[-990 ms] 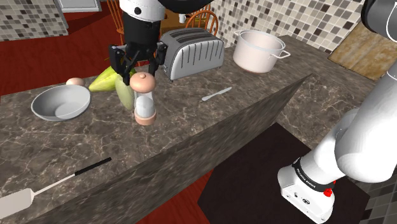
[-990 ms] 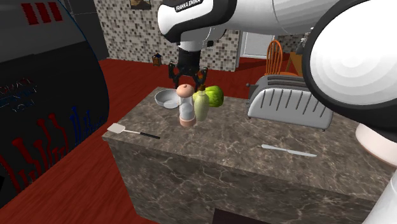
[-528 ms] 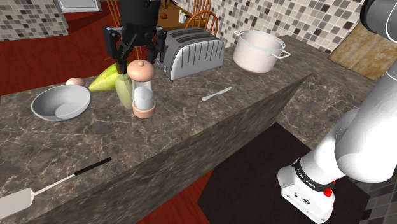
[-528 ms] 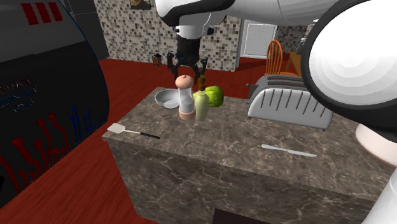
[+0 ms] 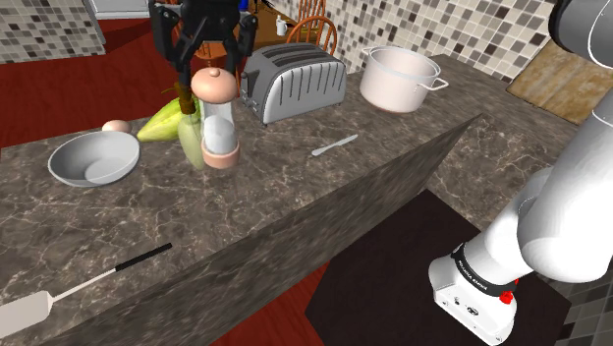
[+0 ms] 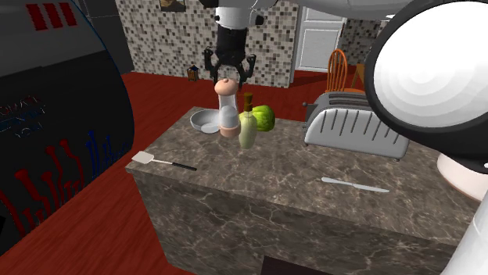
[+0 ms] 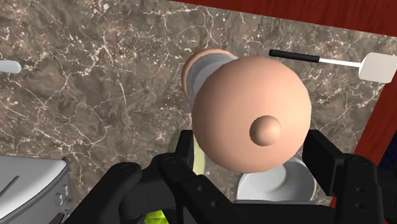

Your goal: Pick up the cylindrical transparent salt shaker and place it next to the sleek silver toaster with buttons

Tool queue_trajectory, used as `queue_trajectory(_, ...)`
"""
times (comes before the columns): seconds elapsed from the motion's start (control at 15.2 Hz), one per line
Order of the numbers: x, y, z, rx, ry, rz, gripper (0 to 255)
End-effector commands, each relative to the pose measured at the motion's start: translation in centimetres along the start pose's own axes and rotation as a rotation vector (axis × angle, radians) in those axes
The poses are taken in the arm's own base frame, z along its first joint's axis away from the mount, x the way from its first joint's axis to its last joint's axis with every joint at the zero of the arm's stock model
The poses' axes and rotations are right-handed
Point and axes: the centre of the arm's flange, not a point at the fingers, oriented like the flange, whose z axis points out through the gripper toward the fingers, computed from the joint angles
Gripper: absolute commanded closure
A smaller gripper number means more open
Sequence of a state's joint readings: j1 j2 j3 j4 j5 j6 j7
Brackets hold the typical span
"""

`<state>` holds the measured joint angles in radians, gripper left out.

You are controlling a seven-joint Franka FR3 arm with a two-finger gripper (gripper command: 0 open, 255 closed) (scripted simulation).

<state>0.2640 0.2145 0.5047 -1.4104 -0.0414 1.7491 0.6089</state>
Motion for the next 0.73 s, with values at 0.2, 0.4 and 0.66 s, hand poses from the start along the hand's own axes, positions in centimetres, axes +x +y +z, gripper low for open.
queue_trajectory(0.2,0.2,-0.5,-2.6,0.0,0.0,0.0,255)
queue_trajectory(0.4,0.3,-0.7,-4.2,0.0,0.0,0.0,255)
queue_trajectory(0.66,0.5,-1.0,-6.3,0.0,0.0,0.0,255)
